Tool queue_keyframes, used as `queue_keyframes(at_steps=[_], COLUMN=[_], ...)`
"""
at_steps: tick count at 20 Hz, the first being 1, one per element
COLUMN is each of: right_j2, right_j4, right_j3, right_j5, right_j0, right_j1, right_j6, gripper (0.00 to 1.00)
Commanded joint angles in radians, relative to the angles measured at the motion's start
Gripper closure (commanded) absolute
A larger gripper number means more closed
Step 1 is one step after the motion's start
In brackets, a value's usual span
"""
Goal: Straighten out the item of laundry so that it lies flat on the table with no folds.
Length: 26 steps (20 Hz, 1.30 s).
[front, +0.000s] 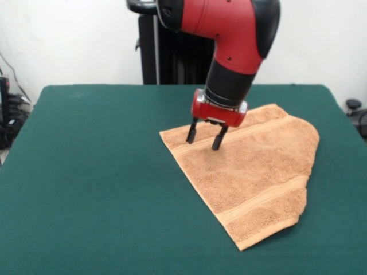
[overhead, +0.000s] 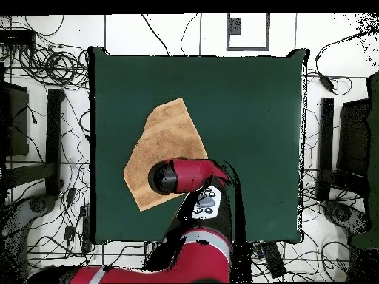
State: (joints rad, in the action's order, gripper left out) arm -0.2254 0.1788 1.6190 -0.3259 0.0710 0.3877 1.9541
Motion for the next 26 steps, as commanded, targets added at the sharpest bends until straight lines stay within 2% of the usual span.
queue_keyframes(at_steps=[1, 16, 20, 23, 26], right_j2=[0.141, 0.149, 0.109, 0.084, 0.063], right_j4=[0.049, 0.081, 0.132, 0.176, 0.205], right_j3=[0.032, 0.013, 0.005, 0.010, 0.021], right_j5=[0.074, 0.157, 0.228, 0.234, 0.261], right_j0=[-0.001, -0.010, 0.013, 0.018, -0.003], right_j1=[-0.098, -0.191, -0.207, -0.206, -0.204], right_j6=[0.048, 0.071, 0.068, 0.057, 0.069], gripper=[0.00, 0.00, 0.00, 0.00, 0.00])
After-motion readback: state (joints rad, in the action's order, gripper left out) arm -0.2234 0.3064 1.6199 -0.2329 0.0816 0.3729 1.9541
